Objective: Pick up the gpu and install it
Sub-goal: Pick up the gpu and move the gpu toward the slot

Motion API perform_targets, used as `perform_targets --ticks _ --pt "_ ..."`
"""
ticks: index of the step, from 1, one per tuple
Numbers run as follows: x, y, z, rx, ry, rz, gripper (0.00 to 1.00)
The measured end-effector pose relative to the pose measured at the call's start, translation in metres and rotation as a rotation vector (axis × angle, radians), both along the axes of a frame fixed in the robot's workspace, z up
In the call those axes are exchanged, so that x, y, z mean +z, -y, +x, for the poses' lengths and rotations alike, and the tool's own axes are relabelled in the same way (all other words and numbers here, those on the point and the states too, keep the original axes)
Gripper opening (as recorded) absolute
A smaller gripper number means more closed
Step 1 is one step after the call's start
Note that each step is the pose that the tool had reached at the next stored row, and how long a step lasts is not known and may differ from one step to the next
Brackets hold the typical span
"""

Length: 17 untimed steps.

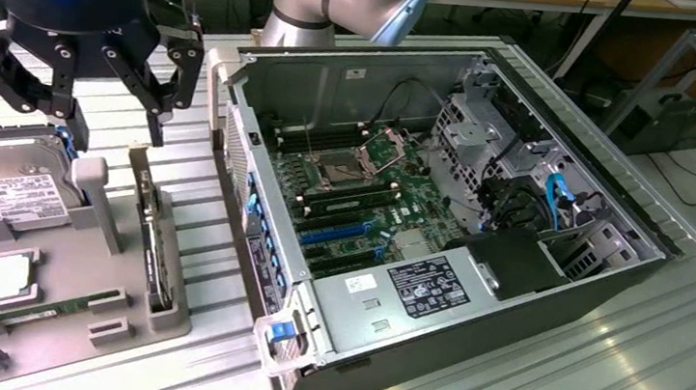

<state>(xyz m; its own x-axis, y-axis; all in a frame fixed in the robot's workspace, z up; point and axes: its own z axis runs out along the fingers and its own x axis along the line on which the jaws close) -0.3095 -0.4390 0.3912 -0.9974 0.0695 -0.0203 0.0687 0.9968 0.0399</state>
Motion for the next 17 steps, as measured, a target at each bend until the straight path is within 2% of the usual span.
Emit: perform_targets --ticks 2,5,6,8,10,14,17 --pt "-0.0007 -0.0001 0.001 0.006 -0.0103 -0.0093 0.60" --pt "-0.0034 0.0000 0.001 0.010 -0.0185 -0.0146 0.60" --pt "-0.0042 0.0002 0.001 0.012 -0.0201 -0.0160 0.60" --pt "-0.0076 0.0005 0.001 0.013 -0.0218 -0.0236 0.60" --pt "-0.0103 0.0004 0.001 0.018 -0.0228 -0.0265 0.60" --pt "-0.0168 0.0004 0.001 0.045 -0.0238 -0.0297 0.60" --pt "-0.0207 0.0004 0.002 0.047 -0.0297 -0.0306 0.60"
